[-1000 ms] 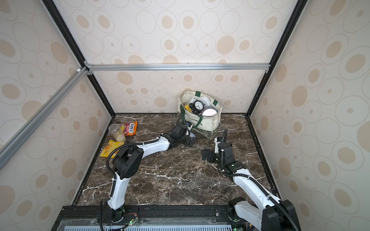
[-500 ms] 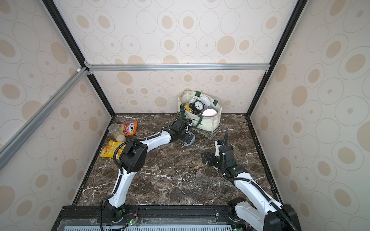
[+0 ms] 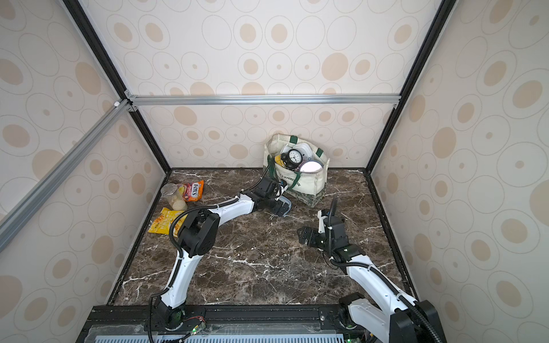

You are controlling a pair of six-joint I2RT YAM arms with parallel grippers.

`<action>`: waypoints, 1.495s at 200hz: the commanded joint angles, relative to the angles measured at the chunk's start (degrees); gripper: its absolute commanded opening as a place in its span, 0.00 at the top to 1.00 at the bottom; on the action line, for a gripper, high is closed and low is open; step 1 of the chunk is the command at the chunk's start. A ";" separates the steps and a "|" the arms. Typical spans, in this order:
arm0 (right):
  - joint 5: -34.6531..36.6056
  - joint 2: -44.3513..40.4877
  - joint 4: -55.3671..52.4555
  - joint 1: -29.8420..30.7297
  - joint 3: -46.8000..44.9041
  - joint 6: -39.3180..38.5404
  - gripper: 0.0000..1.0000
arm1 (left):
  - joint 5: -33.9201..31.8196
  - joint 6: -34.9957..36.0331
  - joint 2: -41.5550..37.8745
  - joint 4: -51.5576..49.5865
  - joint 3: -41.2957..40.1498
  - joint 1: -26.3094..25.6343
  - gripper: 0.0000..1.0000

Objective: Put the alarm clock into the canvas bag
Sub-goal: Pick up the alarm from the center of the board.

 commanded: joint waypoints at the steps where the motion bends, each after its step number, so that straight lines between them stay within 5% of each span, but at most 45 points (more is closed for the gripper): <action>1: -1.23 0.71 1.79 -0.06 -1.31 1.15 0.00 | 1.75 0.03 -2.66 0.60 -1.35 -0.05 0.02; 153: 0.17 -1.89 1.55 -0.01 -2.56 1.30 0.00 | 0.77 -0.85 2.67 -1.69 3.99 -0.14 0.05; 205: 0.68 -1.64 1.90 -0.09 -2.57 1.31 0.00 | 2.98 -3.01 0.02 3.37 -0.07 -0.15 0.20; 254: 1.50 -2.06 1.99 -0.10 -1.21 1.24 0.00 | 4.07 -7.23 -12.97 14.75 -14.23 -0.72 0.27; 299: -4.67 -2.20 0.54 0.00 3.60 2.01 0.00 | 4.24 -10.89 -33.45 37.56 -42.94 -3.46 0.28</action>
